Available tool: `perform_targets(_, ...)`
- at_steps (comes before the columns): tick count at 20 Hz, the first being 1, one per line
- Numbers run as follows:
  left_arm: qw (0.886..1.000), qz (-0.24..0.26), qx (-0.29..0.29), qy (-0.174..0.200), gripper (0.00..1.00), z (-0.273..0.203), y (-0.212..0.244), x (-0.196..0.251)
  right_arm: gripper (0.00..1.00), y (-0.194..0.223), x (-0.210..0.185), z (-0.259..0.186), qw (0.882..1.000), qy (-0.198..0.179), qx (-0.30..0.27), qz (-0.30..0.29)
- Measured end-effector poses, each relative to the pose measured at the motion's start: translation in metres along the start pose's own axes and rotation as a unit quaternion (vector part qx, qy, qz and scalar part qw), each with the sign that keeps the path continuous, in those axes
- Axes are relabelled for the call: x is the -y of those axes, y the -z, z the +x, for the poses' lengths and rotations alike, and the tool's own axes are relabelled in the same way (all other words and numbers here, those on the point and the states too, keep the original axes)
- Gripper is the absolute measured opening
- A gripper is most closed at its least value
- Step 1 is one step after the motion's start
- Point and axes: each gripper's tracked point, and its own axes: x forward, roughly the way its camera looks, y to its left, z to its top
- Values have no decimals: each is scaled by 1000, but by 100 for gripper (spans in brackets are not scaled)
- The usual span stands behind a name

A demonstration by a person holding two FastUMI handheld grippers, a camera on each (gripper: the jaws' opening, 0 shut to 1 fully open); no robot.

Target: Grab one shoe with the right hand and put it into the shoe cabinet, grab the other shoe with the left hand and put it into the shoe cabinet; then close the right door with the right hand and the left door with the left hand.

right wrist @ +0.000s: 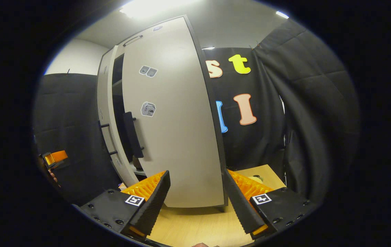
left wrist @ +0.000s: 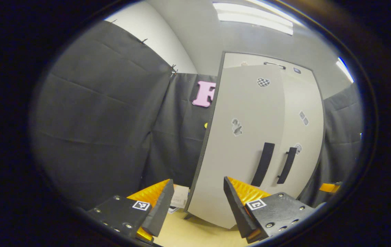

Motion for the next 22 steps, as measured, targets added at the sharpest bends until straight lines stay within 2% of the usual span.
perform_targets(2, 1000, 4, -4, 14, 85, 4, 3, 1, 98, -1, -4, -1, 1000, 1, 2, 9)
perform_targets(3, 1000, 8, -5, 16, 92, 6, 4, -2, 98, -3, -1, -1, 1000, 7, 4, 11)
perform_targets(4, 1000, 9, -4, 19, 85, 9, 4, -3, 98, -5, -2, 1, 1000, 12, 2, 9)
perform_targets(7, 999, -1, 2, 39, 85, 25, 11, 4, 98, -13, -8, 10, 1000, 17, 12, -12)
perform_targets(12, 997, 35, -5, 67, 85, 32, 25, 7, 98, -17, -19, 22, 999, 28, 17, -36)
perform_targets(14, 996, 28, -15, 80, 85, 32, 36, 10, 98, -15, -24, 26, 999, 32, 16, -34)
perform_targets(17, 994, 1, -34, 101, 85, 44, 64, 17, 98, 6, -43, 36, 999, 17, -27, -25)
perform_targets(22, 990, 21, -72, 120, 85, 51, 112, 13, 98, 29, -66, 40, 997, 10, -60, -38)
